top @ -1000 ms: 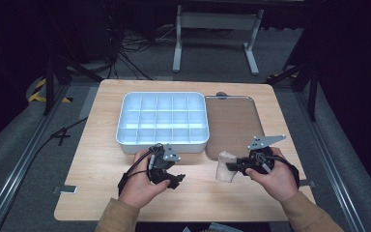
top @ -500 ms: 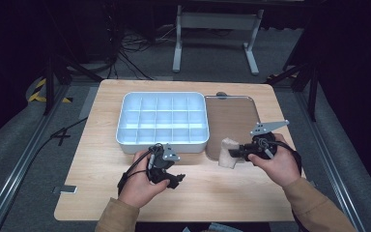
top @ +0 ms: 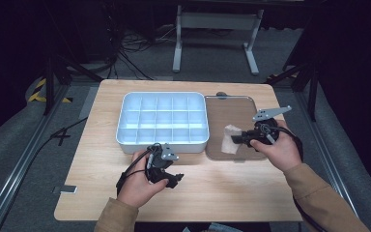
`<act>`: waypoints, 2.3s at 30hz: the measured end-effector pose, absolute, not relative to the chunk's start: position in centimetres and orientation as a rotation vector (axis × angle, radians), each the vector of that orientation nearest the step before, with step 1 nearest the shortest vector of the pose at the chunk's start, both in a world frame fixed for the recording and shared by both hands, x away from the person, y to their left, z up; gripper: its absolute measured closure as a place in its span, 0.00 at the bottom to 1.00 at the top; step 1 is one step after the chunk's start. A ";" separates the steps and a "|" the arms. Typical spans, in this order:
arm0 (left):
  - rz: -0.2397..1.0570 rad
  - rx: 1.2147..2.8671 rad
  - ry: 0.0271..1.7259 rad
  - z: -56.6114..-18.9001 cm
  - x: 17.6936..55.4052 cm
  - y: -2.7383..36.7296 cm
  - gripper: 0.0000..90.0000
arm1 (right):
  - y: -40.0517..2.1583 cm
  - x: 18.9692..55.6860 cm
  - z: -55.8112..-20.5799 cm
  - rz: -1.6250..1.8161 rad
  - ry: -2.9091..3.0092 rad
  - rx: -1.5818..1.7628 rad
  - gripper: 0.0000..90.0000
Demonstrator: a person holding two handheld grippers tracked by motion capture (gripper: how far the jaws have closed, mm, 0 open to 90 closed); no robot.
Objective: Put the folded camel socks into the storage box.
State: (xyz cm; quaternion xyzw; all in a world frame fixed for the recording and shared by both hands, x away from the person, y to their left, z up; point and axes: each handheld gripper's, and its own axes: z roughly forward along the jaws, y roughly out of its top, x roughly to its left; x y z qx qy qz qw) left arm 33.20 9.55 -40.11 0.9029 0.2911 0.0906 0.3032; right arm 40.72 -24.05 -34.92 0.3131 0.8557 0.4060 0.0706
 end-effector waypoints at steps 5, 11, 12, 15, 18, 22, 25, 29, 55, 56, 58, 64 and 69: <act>0.241 2.394 0.777 -40.1 33.2 9.7 0.33 | -23.7 41.2 -34.6 1.223 2.580 0.926 0.85; 0.250 2.393 0.790 -40.3 32.8 10.4 0.33 | -22.8 42.0 -34.3 1.203 2.599 0.895 0.85; 0.250 2.391 0.803 -40.2 32.7 10.6 0.33 | -22.7 42.2 -34.2 1.202 2.601 0.893 0.85; 0.259 2.383 0.825 -40.3 32.3 11.3 0.33 | -22.1 42.9 -34.1 1.195 2.611 0.879 0.85; 0.269 2.376 0.838 -40.3 32.1 11.7 0.33 | -21.6 43.2 -34.0 1.189 2.618 0.870 0.85; 0.284 2.364 0.859 -40.2 31.8 12.5 0.32 | -20.6 43.8 -33.8 1.180 2.628 0.851 0.85; 0.281 2.349 0.866 -40.3 31.7 12.8 0.32 | -19.8 44.3 -33.6 1.170 2.636 0.837 0.85; 0.286 2.346 0.875 -40.2 31.5 13.0 0.31 | -18.9 44.8 -33.3 1.144 2.642 0.816 0.85; 0.289 2.328 0.868 -40.0 31.9 13.4 0.31 | -14.2 48.6 -34.3 0.910 2.713 0.677 0.84; 0.289 2.327 0.869 -40.0 31.9 13.3 0.31 | -14.1 48.6 -34.3 0.904 2.714 0.669 0.84; 0.292 2.326 0.866 -40.0 32.0 13.3 0.31 | -13.8 48.7 -34.5 0.905 2.713 0.663 0.84; 0.282 2.326 0.868 -40.1 32.1 13.2 0.31 | -12.8 48.5 -35.1 0.865 2.725 0.644 0.84; 0.283 2.325 0.867 -40.1 32.1 13.2 0.31 | -12.1 48.5 -35.7 0.822 2.728 0.647 0.84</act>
